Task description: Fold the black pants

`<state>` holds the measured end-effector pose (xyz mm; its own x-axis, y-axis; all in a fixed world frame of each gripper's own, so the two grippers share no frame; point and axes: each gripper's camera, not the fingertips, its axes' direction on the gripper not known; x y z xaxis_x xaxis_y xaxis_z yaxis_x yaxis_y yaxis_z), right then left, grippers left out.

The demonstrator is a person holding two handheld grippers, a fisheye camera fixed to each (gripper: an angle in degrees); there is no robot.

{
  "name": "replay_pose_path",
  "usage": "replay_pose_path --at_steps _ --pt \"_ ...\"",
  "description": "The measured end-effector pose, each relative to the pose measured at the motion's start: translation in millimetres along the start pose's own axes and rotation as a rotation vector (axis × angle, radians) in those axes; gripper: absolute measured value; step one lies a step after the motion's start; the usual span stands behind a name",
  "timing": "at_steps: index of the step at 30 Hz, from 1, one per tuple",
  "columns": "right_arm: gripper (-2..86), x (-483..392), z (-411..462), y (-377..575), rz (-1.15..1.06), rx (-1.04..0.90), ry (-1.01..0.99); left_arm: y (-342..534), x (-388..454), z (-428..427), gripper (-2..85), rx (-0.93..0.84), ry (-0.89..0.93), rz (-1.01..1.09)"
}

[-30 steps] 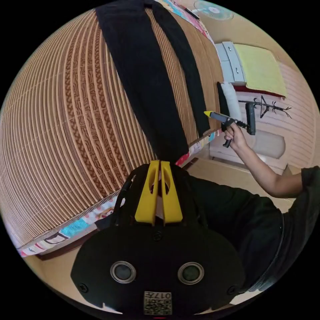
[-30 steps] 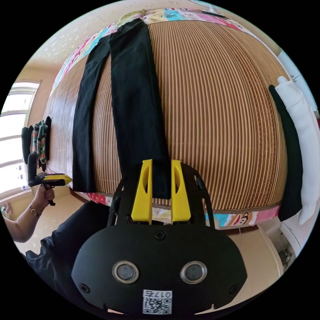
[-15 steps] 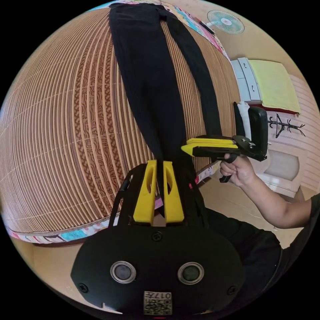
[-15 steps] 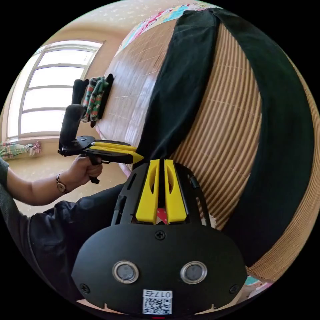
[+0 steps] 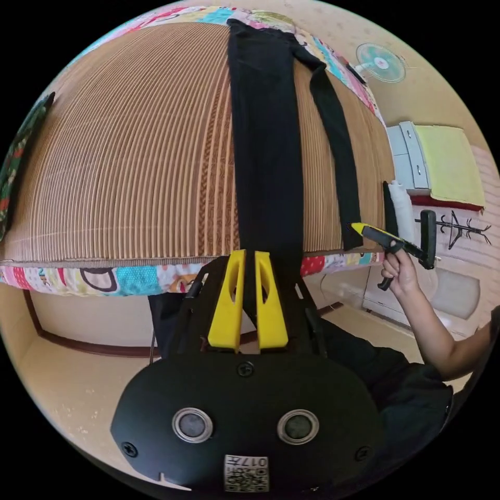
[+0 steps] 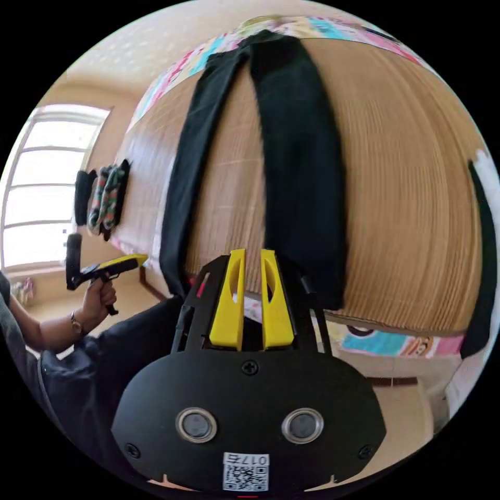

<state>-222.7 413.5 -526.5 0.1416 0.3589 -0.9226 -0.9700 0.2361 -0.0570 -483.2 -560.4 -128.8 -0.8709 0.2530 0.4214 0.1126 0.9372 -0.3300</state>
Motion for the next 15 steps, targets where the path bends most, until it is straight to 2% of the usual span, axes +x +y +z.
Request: replay_pose_path --at_steps 2,4,8,10,11,13,15 --pt "6.3 53 -24 5 0.172 0.056 0.071 -9 15 9 4.6 -0.015 0.041 0.048" --pt "7.0 77 -22 5 0.210 0.015 0.080 -17 30 24 4.7 -0.025 0.080 0.080" --pt "4.8 86 -16 12 0.117 -0.038 0.029 -21 42 43 4.0 -0.029 0.124 0.082" --pt "3.5 79 -13 16 0.001 -0.150 -0.129 -16 44 51 3.3 -0.028 0.146 0.079" --pt "3.0 76 -17 27 -0.029 -0.144 -0.213 -15 44 53 3.1 -0.030 0.152 0.080" --pt "2.6 77 -25 46 -0.048 -0.106 -0.287 -7 43 61 3.0 -0.051 0.168 0.081" --pt "2.4 94 -29 62 0.055 -0.107 -0.277 -2 42 65 3.0 -0.060 0.169 0.077"
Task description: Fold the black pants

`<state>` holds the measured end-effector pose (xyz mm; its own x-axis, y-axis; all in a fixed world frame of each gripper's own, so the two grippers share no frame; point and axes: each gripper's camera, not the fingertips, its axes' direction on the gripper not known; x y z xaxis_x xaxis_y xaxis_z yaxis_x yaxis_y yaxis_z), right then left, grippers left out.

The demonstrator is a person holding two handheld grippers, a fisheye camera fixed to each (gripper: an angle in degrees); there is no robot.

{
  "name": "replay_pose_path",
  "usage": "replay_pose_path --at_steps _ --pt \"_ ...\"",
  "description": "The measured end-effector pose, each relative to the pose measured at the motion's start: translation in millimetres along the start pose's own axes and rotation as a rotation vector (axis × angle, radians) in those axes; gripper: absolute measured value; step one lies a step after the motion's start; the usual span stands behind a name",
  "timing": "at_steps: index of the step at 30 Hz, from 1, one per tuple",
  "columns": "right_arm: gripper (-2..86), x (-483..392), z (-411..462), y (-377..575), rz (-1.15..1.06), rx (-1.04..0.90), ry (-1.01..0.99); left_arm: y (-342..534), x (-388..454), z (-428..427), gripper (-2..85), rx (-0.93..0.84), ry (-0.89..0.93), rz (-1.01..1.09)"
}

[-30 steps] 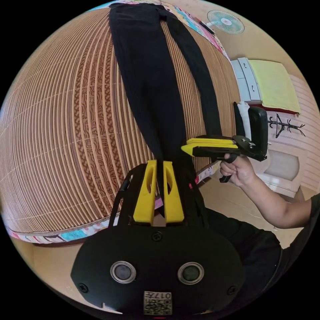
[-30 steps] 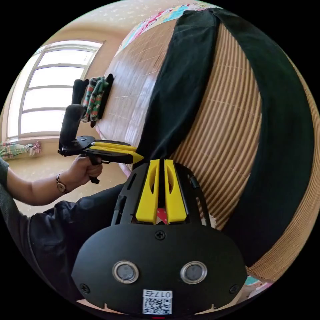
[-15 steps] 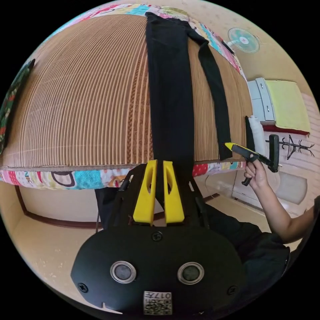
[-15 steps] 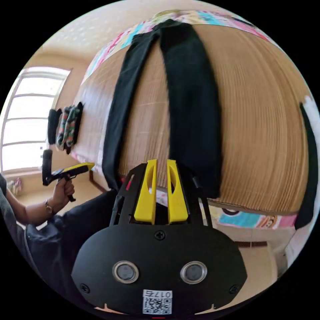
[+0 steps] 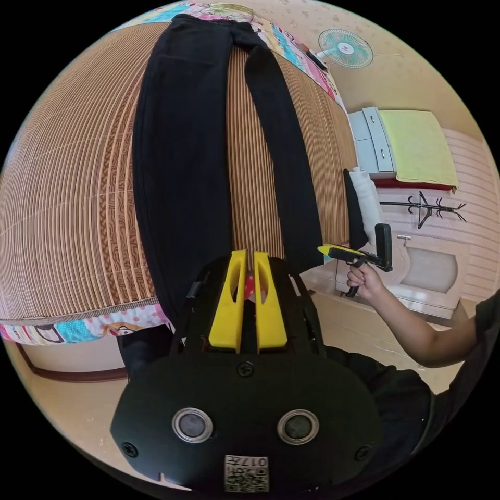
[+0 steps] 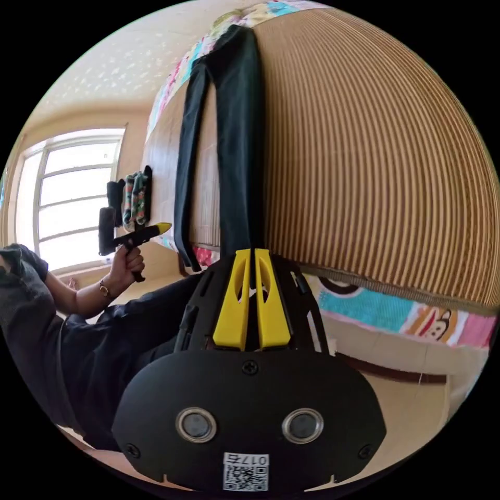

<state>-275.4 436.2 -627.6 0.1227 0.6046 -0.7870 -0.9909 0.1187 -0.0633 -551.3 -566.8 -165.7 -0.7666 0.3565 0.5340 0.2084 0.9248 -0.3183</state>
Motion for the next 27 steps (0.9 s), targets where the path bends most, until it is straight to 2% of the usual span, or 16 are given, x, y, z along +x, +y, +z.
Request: replay_pose_path --at_steps 2,4,9,12,15,16,19,23,25,27 --pt "2.2 17 -15 20 0.181 0.052 0.140 3 3 -1 3.3 0.017 -0.024 0.001" --pt "2.1 2 -27 25 0.161 0.077 0.156 1 13 -7 4.0 0.058 -0.033 0.022" --pt "1.9 -108 -34 28 -0.157 0.060 0.129 -20 50 -12 7.6 0.099 0.088 0.093" --pt "1.9 -168 -18 25 -0.334 -0.016 0.088 -32 76 -8 11.1 0.108 0.085 0.142" --pt "1.9 -203 -5 15 -0.478 -0.076 0.031 -45 93 7 12.7 0.022 0.081 0.175" --pt "2.0 -210 -3 8 -0.521 -0.098 -0.009 -47 95 16 11.4 -0.029 0.029 0.156" --pt "1.9 -210 6 -15 -0.657 -0.272 -0.075 -40 89 30 3.6 -0.051 -0.124 0.148" --pt "1.9 -190 8 -55 -0.937 -0.696 -0.011 -28 69 23 -0.4 -0.018 -0.013 0.134" --pt "1.8 -175 -3 -92 -0.989 -0.768 0.035 -21 56 18 -0.8 0.004 0.012 0.119" --pt "1.9 -157 -16 -154 -0.926 -0.738 0.113 -18 46 18 -0.9 0.010 0.029 0.091"
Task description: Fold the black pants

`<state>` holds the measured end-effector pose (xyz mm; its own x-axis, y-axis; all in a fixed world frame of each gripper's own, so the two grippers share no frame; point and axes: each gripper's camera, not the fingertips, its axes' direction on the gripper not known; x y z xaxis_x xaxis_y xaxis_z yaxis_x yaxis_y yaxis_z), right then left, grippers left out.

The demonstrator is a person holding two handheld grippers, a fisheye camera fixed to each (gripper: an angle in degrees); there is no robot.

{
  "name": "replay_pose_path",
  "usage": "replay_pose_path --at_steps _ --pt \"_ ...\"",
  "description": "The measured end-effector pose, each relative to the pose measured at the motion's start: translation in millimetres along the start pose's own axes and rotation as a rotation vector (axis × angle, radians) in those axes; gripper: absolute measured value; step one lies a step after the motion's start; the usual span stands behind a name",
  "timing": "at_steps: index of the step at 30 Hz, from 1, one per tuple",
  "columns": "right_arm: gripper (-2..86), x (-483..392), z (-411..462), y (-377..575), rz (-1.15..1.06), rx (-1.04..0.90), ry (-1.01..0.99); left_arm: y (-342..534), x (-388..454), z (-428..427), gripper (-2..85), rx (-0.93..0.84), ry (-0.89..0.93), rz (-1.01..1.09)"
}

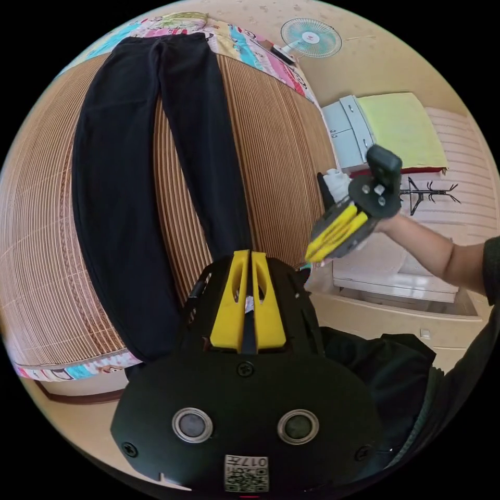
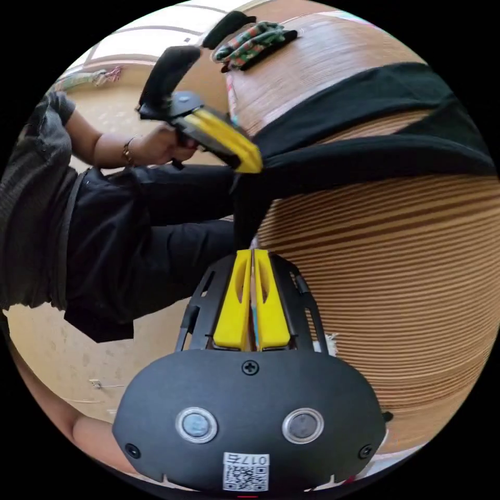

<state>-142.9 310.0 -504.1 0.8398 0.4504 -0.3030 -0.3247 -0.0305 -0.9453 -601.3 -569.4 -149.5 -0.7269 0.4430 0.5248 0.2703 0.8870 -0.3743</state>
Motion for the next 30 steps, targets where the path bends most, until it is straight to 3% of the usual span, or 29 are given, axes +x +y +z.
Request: replay_pose_path --at_steps 3,5,8,11,13,16,21,25,27,30 --pt "3.1 115 -96 -11 0.232 0.269 0.004 7 -16 0 -1.0 0.029 0.058 -0.031" --pt "5.2 207 -167 -15 0.406 0.599 -0.030 12 -24 -2 -1.0 0.046 0.079 -0.046" --pt "8.8 306 -217 -27 0.603 0.934 -0.138 20 -44 -4 -1.0 0.068 0.164 -0.106" --pt "9.0 356 -234 -58 0.748 1.145 -0.120 22 -58 -10 -1.0 0.066 0.186 -0.110" --pt "8.3 366 -240 -89 0.842 1.135 0.001 21 -68 -13 -1.0 0.066 0.232 -0.074" --pt "6.3 371 -240 -143 0.954 0.967 0.220 25 -87 -13 -1.0 0.088 0.350 -0.072" --pt "2.4 329 -247 -190 0.932 0.891 0.472 38 -125 -22 -1.0 0.140 0.569 -0.132" --pt "1.0 210 -256 -267 0.714 0.903 0.975 76 -160 -52 -1.0 0.272 0.718 -0.231" --pt "0.8 171 -248 -313 0.594 0.937 1.023 98 -172 -67 -1.0 0.318 0.720 -0.297" --pt "0.7 155 -230 -387 0.479 0.974 0.881 127 -183 -89 -1.0 0.365 0.638 -0.390"
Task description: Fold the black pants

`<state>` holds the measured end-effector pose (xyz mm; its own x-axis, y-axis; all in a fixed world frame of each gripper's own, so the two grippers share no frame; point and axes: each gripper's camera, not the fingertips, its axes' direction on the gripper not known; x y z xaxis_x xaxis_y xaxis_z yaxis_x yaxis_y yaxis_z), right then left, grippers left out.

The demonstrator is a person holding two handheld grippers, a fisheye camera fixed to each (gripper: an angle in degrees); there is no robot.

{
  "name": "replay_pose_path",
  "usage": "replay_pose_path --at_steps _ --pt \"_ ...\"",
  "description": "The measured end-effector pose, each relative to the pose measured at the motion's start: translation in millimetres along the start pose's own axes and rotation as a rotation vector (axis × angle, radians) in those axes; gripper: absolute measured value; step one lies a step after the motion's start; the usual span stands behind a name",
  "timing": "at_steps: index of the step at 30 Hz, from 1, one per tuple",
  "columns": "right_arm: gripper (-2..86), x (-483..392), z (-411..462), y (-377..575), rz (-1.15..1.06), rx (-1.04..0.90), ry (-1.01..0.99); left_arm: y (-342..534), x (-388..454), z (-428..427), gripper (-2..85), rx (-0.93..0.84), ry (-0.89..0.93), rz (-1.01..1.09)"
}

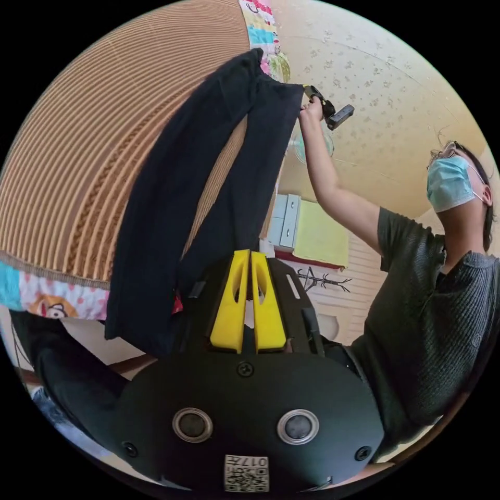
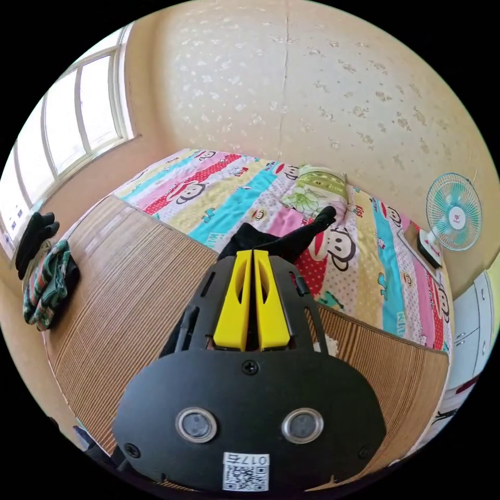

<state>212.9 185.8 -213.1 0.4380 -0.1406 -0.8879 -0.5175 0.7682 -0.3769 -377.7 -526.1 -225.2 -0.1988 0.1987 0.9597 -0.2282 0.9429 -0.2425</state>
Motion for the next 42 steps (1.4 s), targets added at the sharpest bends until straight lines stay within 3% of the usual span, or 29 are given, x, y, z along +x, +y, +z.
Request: replay_pose_path --at_steps 4,7,10,15,21,24,30,32,34,37,38,40,42 --pt "0.7 -65 93 2 -0.022 -0.133 -0.170 3 -9 -27 -1.0 0.116 -0.202 -0.104" --pt "0.7 -62 133 30 0.137 -0.265 -0.226 -6 -22 -24 -1.0 0.034 -0.367 -0.149" --pt "0.7 -56 117 72 0.121 -0.250 -0.269 -12 -29 -11 -0.9 -0.054 -0.446 -0.116" --pt "0.9 -40 81 154 0.024 -0.317 -0.147 -12 -26 -7 0.0 -0.047 -0.474 -0.073" --pt "3.3 13 80 188 0.299 -0.282 -0.291 -18 -14 -17 9.6 0.028 -0.621 0.028" --pt "5.6 31 92 175 0.425 -0.194 -0.359 -29 -21 -4 8.5 -0.029 -0.594 0.058" --pt "3.2 26 138 141 0.363 -0.301 -0.315 -39 -22 11 0.7 -0.094 -0.601 0.073" --pt "1.9 16 110 134 0.252 -0.252 -0.271 -40 -11 5 -0.1 -0.116 -0.514 0.122" --pt "1.4 13 87 139 0.189 -0.202 -0.212 -39 9 -11 -0.5 -0.105 -0.250 0.228" --pt "1.2 28 92 155 0.114 -0.261 -0.137 -38 12 -12 -0.7 -0.163 -0.081 0.262" --pt "1.2 41 107 165 0.133 -0.305 -0.110 -38 10 -8 -0.7 -0.180 -0.113 0.256" --pt "1.3 57 130 178 0.164 -0.368 -0.112 -38 -11 11 -0.7 -0.229 -0.365 0.144" --pt "1.6 63 145 182 0.174 -0.397 -0.161 -44 -27 19 -0.7 -0.233 -0.389 0.068"
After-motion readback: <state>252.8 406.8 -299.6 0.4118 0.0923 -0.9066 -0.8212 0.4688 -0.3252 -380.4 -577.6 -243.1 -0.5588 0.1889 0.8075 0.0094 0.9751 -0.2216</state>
